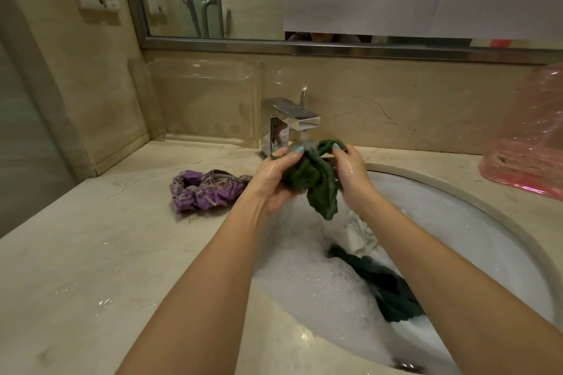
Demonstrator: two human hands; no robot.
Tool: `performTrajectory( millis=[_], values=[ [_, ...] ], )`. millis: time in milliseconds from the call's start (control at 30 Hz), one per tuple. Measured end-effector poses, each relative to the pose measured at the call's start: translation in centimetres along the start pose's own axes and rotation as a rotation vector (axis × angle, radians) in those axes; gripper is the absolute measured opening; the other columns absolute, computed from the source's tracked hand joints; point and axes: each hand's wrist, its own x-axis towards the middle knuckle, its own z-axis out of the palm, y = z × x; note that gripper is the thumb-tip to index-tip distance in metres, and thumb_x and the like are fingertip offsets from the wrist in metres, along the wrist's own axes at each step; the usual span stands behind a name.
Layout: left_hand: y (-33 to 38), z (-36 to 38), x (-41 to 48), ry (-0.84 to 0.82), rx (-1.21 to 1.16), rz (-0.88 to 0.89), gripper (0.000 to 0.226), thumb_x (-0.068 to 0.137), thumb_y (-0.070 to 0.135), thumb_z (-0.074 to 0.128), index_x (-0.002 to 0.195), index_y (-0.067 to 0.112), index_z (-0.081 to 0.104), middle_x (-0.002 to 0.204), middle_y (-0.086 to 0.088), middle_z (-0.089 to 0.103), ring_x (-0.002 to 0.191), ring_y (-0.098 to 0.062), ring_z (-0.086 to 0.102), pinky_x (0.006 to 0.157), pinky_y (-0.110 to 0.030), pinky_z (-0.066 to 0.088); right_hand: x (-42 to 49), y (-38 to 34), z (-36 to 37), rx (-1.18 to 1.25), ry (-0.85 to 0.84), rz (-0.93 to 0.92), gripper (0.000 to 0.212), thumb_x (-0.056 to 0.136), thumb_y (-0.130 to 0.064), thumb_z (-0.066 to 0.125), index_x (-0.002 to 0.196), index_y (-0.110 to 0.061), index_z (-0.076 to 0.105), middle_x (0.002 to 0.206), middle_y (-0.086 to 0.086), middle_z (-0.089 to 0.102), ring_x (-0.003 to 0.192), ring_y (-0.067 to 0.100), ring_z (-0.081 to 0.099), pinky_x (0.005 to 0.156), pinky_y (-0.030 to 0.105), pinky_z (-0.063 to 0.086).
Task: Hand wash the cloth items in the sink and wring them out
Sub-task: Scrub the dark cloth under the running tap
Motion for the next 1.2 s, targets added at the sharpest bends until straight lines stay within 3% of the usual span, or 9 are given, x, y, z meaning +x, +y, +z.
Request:
performTrajectory(
  millis=[100, 200, 333, 400, 567, 767, 867, 967, 1200],
  values=[
    [0.1, 0.4, 0.3, 0.068, -0.107, 0.059, 0.031, 0.097, 0.006, 0.052, 0.125, 0.019, 0.057, 0.11, -0.016, 0.061, 0.102, -0.032, 0.06, 0.079, -0.047, 0.056, -0.3, 0.2, -0.1, 0.058, -0.134, 0.067, 0.04, 0.099, -0.041, 0.048, 0.129, -0.014, 0.044, 0.115, 0.012, 0.06, 0.1, 0.024, 0.062, 0.084, 0.038, 0.055],
    [0.4, 0.2, 0.7, 0.168, -0.137, 0.128, 0.027, 0.099, 0.007, 0.05, 0.12, 0.022, 0.058, 0.111, -0.015, 0.062, 0.105, -0.032, 0.06, 0.085, -0.047, 0.054, -0.3, 0.1, -1.0, -0.088, -0.312, -0.025, 0.047, 0.089, -0.042, 0.064, 0.13, -0.025, 0.047, 0.117, 0.004, 0.058, 0.104, 0.023, 0.061, 0.09, 0.04, 0.055],
    [0.7, -0.2, 1.0, 0.243, -0.1, 0.15, 0.03, 0.098, 0.009, 0.053, 0.127, 0.016, 0.057, 0.117, -0.017, 0.062, 0.107, -0.032, 0.061, 0.093, -0.048, 0.052, -0.8, 0.5, -2.6, -0.359, -0.483, -0.053, 0.028, 0.092, -0.029, 0.064, 0.102, -0.003, 0.069, 0.082, 0.003, 0.068, 0.067, 0.008, 0.067, 0.052, 0.015, 0.047],
    [1.0, 0.0, 0.8, 0.247, -0.054, 0.13, 0.023, 0.097, 0.012, 0.056, 0.119, 0.015, 0.06, 0.115, -0.016, 0.063, 0.106, -0.031, 0.062, 0.093, -0.048, 0.052, -0.5, 0.8, -3.3, -0.343, -0.407, -0.077, 0.026, 0.096, -0.032, 0.057, 0.09, -0.009, 0.067, 0.081, 0.003, 0.065, 0.072, 0.013, 0.064, 0.056, 0.02, 0.047],
    [-0.2, 0.4, 1.0, 0.275, 0.456, 0.181, 0.017, 0.099, 0.024, 0.055, 0.114, 0.017, 0.055, 0.119, -0.013, 0.06, 0.11, -0.027, 0.06, 0.097, -0.045, 0.051, -0.2, 0.6, -1.7, -0.042, -0.226, -0.034, 0.015, 0.101, -0.03, 0.049, 0.098, -0.023, 0.063, 0.106, 0.006, 0.067, 0.108, 0.022, 0.062, 0.098, 0.042, 0.051],
    [-1.7, 2.3, 1.6, 0.339, 0.574, 0.213, 0.015, 0.104, 0.023, 0.039, 0.118, 0.019, 0.037, 0.121, -0.01, 0.053, 0.111, -0.028, 0.056, 0.097, -0.045, 0.049, -1.7, 0.2, 2.5, -0.165, -0.081, -0.15, 0.022, 0.105, -0.026, 0.037, 0.112, -0.016, 0.055, 0.105, -0.004, 0.058, 0.103, 0.015, 0.056, 0.084, 0.027, 0.047],
    [-2.0, 2.5, 2.2, 0.447, 0.651, 0.319, 0.02, 0.104, 0.02, 0.036, 0.113, 0.007, 0.049, 0.111, -0.017, 0.057, 0.103, -0.031, 0.058, 0.087, -0.038, 0.047, -2.7, 0.8, 3.7, -0.104, -0.021, -0.214, 0.03, 0.105, -0.025, 0.036, 0.082, -0.019, 0.056, 0.082, -0.001, 0.059, 0.082, 0.013, 0.058, 0.071, 0.027, 0.044],
    [-1.8, 3.0, 1.6, 0.446, 0.753, 0.305, 0.036, 0.106, 0.027, 0.034, 0.093, 0.006, 0.061, 0.081, -0.001, 0.058, 0.076, -0.017, 0.055, 0.069, -0.028, 0.044, -2.5, 0.5, 3.5, -0.114, 0.046, -0.275, 0.043, 0.105, -0.026, 0.036, 0.066, -0.016, 0.053, 0.067, 0.001, 0.055, 0.066, 0.013, 0.053, 0.062, 0.028, 0.042],
    [-1.8, 4.3, 0.5, 0.274, 0.664, 0.214, 0.039, 0.1, 0.042, 0.049, 0.079, 0.014, 0.066, 0.081, -0.008, 0.067, 0.079, -0.015, 0.063, 0.074, -0.027, 0.048, -1.2, -0.2, 2.2, -0.158, 0.055, -0.156, 0.037, 0.106, -0.027, 0.032, 0.084, -0.016, 0.059, 0.086, 0.004, 0.062, 0.084, 0.014, 0.06, 0.076, 0.028, 0.046]
  ],
)
